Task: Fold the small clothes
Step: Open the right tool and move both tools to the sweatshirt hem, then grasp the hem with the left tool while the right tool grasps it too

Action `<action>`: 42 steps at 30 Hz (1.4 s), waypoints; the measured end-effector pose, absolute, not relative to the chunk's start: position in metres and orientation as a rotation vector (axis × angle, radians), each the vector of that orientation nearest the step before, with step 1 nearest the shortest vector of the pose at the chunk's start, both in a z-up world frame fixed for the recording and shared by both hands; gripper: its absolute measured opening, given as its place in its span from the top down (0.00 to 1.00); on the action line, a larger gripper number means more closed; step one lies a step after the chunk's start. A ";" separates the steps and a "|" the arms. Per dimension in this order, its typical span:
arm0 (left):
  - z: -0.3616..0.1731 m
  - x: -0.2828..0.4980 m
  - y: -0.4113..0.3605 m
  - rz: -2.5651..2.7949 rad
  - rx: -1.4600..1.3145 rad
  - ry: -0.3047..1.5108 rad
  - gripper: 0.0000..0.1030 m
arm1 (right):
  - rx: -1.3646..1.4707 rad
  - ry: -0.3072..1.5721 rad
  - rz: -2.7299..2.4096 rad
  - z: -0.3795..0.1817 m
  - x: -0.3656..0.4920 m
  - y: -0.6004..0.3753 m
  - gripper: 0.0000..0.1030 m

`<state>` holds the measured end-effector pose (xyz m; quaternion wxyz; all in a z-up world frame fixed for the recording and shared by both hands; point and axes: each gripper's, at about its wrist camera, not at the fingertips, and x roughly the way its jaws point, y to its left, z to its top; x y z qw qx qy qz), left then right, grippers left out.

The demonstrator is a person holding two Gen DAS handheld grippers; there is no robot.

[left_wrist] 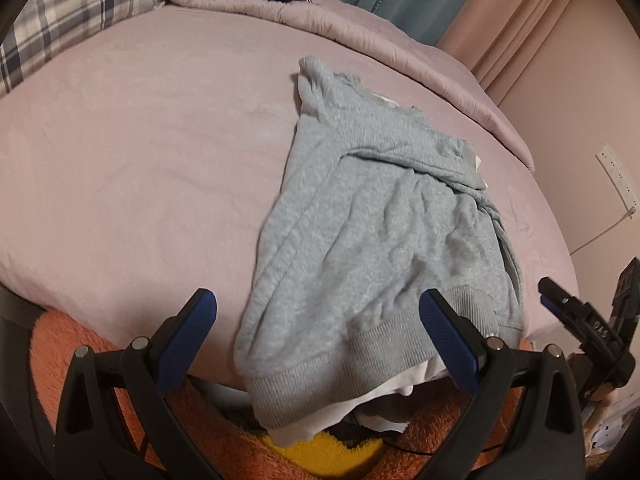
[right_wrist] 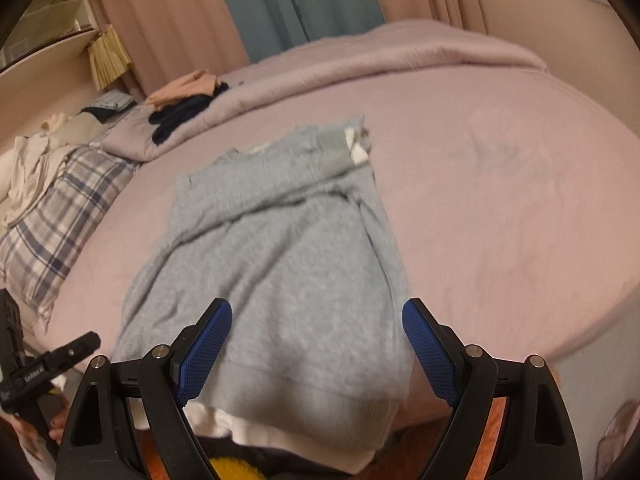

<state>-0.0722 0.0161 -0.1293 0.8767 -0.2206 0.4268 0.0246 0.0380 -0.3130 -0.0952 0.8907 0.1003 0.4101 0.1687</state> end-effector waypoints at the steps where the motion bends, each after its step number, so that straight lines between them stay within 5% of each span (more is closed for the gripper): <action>1: -0.132 -0.072 0.016 0.051 -0.468 0.895 0.02 | 0.206 0.863 0.347 -0.098 0.037 -0.314 0.16; 21: -0.167 -0.059 0.005 -0.004 -0.507 0.951 0.08 | 0.283 1.015 0.356 -0.149 0.034 -0.334 0.16; 23: -0.167 -0.059 0.005 0.009 -0.509 0.946 0.12 | 0.272 1.010 0.356 -0.149 0.036 -0.331 0.16; 27: -0.167 -0.057 0.008 0.034 -0.507 0.940 0.46 | 0.228 0.992 0.344 -0.149 0.036 -0.323 0.16; 33: -0.169 -0.059 0.011 0.012 -0.551 0.934 0.82 | 0.141 0.963 0.270 -0.147 0.033 -0.314 0.55; 36: -0.166 -0.061 0.011 0.007 -0.587 0.922 0.87 | 0.185 0.967 0.299 -0.145 0.033 -0.320 0.75; 42: -0.144 -0.075 0.005 -0.005 -0.551 0.872 0.90 | 0.255 0.980 0.347 -0.137 0.031 -0.329 0.82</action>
